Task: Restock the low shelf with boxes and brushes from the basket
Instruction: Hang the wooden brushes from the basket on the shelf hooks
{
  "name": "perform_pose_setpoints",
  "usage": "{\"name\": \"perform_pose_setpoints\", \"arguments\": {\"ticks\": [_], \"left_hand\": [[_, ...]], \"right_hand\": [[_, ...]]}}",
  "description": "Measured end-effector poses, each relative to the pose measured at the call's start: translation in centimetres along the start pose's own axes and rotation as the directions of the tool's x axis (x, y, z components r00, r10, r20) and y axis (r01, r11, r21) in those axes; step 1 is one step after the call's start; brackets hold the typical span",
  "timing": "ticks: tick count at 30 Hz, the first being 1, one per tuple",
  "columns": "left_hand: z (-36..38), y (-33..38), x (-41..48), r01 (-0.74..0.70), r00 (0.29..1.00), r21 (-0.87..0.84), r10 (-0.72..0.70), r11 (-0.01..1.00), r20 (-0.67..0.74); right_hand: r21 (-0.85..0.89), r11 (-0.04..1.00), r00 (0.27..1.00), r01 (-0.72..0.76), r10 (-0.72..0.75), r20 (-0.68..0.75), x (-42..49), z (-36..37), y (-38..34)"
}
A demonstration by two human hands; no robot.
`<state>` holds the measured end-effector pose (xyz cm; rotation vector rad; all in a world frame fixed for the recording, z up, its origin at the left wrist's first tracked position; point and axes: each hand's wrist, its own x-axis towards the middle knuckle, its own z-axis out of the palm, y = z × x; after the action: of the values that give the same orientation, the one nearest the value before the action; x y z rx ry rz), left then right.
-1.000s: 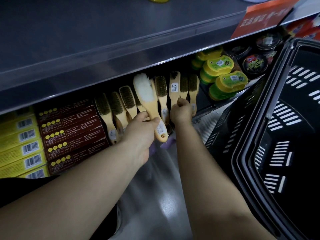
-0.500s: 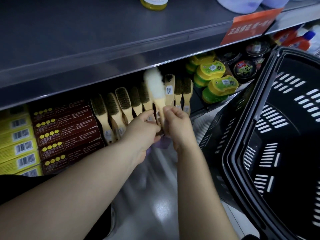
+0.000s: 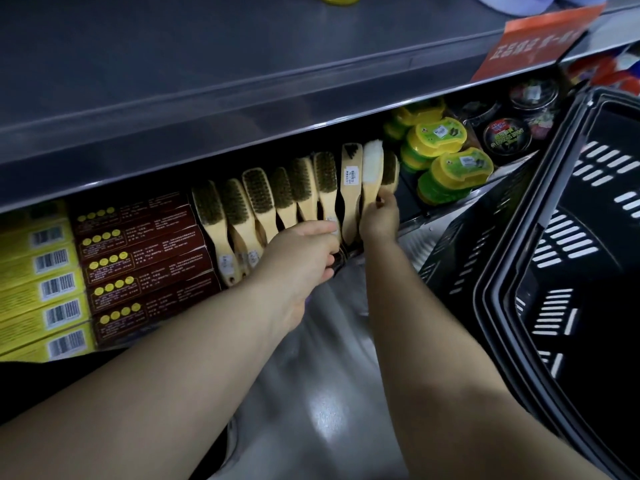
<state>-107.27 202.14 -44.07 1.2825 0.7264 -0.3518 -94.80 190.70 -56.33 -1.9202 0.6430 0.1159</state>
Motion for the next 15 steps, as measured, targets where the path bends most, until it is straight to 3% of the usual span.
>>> {"name": "perform_pose_setpoints", "arguments": {"ticks": [6, 10, 15], "left_hand": [[-0.7, -0.2, -1.1, 0.013, 0.999, 0.033, -0.012, 0.999, -0.035], [-1.0, -0.8, -2.1, 0.006, 0.999, 0.042, -0.004, 0.999, -0.045], [-0.7, -1.7, -3.8, -0.048, 0.998, 0.102, 0.053, 0.994, -0.046]], "right_hand": [[-0.049, 0.999, 0.999, 0.017, -0.015, 0.034, 1.2, -0.1, 0.8], [0.054, 0.998, 0.998, 0.015, -0.018, 0.059, 0.4, -0.9, 0.9], [-0.122, 0.989, 0.996, 0.086, -0.086, 0.003, -3.1, -2.5, 0.7]]}}
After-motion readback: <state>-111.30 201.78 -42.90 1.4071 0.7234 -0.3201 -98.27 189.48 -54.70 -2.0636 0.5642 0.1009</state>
